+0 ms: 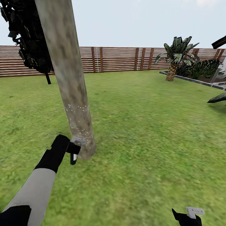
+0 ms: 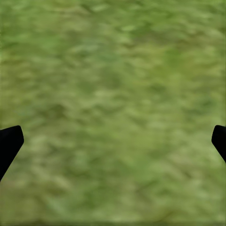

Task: In the garden, pick up the pesticide atomizer on the floor and spray pesticide onto both trees until each tree trunk is fully covered.

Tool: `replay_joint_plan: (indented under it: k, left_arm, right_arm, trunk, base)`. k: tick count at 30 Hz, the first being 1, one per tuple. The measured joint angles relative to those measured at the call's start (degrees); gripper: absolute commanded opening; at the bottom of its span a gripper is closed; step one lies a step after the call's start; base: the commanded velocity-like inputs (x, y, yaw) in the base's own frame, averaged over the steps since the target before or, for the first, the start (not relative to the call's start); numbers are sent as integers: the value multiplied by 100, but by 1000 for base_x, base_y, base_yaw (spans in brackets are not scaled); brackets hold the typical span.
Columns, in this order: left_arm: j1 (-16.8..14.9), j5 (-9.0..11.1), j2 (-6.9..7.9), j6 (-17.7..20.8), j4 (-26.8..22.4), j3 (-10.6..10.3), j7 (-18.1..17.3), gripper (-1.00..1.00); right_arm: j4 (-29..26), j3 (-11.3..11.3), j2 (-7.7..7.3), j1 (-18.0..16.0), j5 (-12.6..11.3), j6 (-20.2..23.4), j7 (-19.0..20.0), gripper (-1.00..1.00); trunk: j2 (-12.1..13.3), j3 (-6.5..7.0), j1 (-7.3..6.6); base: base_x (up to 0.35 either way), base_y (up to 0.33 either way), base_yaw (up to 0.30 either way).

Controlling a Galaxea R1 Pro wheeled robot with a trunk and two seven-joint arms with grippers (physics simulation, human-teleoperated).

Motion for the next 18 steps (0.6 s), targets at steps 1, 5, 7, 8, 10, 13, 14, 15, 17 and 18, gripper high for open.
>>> replay_joint_plan:
  k: [1,5,7,8,10,13,14,15,17,18]
  left_arm:
    - [76,43,-11,-88,2,21,155,-100]
    - [296,857,-13,-815,546,436,801,-100]
    - [317,1260,0,-1401,1082,975,1284,-100]
    - [320,1350,-2,-1602,1308,1238,1653,-100]
    - [323,1472,-23,-1737,1465,1451,2240,-100]
    - [324,1562,-129,-1759,1503,1502,2472,-100]
    - [329,1568,-160,-1776,1541,1508,2497,-100]
    - [335,1568,-176,-1797,1558,1513,2497,-100]
    - [355,1556,-175,-1819,1570,1530,2493,-100]
    - [430,1543,-152,-1825,1574,1544,2490,-100]
  right_arm:
    - [0,0,0,0,0,-1,0,100]
    - [0,-2,0,0,0,-5,0,100]
    - [0,-1,0,0,0,-6,0,100]
    - [0,0,0,0,0,-5,0,100]
    - [-6,-4,0,0,0,-6,0,100]
    - [-8,-8,0,0,0,-6,0,100]
    - [-9,-8,-5,0,0,-6,0,100]
    - [-9,-4,-7,0,0,-5,0,100]
    - [-9,-1,-8,0,0,-7,0,100]
    - [-9,-4,-8,0,-3,-28,0,100]
  trunk:
    - [0,1,0]
    - [0,0,0]
    - [0,0,0]
    - [0,0,0]
    - [0,1,0]
    - [0,1,0]
    - [0,1,0]
    - [0,1,0]
    - [0,1,0]
    - [0,1,0]
  base:
    - [0,0,0]
    - [0,0,0]
    - [0,0,0]
    - [0,0,0]
    - [0,0,0]
    - [0,0,0]
    - [0,0,0]
    - [0,0,0]
    - [42,-21,0]
    - [134,-85,0]
